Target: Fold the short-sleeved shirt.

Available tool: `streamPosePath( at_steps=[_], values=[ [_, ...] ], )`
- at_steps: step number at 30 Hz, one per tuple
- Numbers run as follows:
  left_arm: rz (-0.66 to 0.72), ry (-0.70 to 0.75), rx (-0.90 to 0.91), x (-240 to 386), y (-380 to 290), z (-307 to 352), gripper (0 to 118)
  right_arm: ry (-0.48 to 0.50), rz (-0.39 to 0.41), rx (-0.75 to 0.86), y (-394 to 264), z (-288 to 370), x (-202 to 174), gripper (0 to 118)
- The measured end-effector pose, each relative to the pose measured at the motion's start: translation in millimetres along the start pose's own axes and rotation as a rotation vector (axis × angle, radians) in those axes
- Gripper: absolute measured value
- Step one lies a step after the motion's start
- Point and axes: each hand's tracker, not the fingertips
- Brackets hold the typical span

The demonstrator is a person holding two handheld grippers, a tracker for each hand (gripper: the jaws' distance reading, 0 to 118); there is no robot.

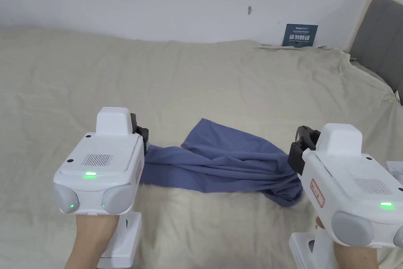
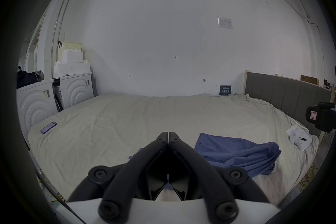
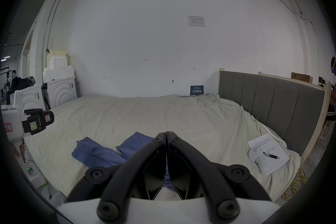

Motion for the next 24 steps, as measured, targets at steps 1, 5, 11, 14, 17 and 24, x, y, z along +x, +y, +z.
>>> streamPosePath(
  at_steps=[1,5,11,14,17,24],
  values=[
    [-0.001,-0.002,-0.001,1,0,0,0,0.001,0.001,0.001,1,-1,0,0],
    [0.007,-0.01,-0.006,3,-2,-2,0,0.002,-0.002,-0.003,7,-9,1,0],
    [0.014,-0.017,-0.019,2,-4,-9,0,-0.003,0.032,-0.053,20,-35,0,0],
    [0.023,-0.014,-0.024,0,-5,-13,0,0.015,0.001,-0.124,31,-60,6,14],
    [0.022,-0.008,-0.028,-3,-4,-17,0,0.065,-0.045,-0.191,43,-93,12,72],
    [0.036,0.01,-0.044,-11,-6,-30,0,0.063,0.019,-0.396,69,-175,14,99]
  ],
)
